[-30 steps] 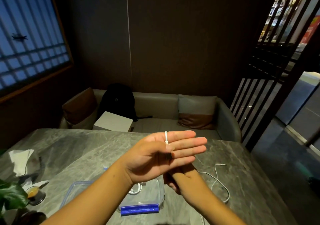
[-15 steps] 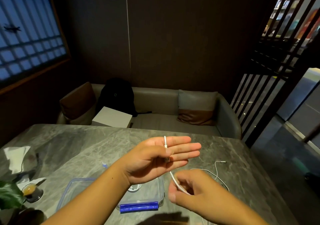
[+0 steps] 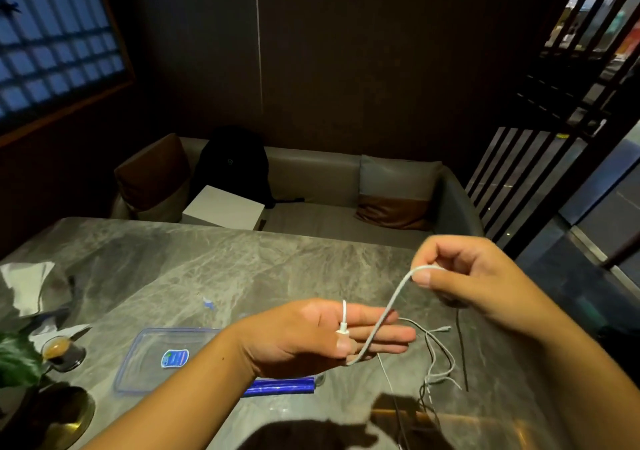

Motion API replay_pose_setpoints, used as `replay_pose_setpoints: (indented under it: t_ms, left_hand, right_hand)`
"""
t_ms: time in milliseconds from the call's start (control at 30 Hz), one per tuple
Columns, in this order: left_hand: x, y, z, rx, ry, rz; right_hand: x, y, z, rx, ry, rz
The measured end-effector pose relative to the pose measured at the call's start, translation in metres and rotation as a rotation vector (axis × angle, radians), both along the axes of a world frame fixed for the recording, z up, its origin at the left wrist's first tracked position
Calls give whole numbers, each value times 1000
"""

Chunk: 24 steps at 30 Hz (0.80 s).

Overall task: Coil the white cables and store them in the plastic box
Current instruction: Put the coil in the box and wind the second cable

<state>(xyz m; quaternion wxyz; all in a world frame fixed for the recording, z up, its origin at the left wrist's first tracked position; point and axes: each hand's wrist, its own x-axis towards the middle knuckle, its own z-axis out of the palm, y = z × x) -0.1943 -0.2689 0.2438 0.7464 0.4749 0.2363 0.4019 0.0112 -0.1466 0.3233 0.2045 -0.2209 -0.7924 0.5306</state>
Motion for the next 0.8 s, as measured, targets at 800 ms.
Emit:
replay_pose_setpoints:
  t_ms: [800]
  left_hand:
    - [19,5,13,24,141,41]
  right_hand:
    - [-78,5,-48,-153,69,87]
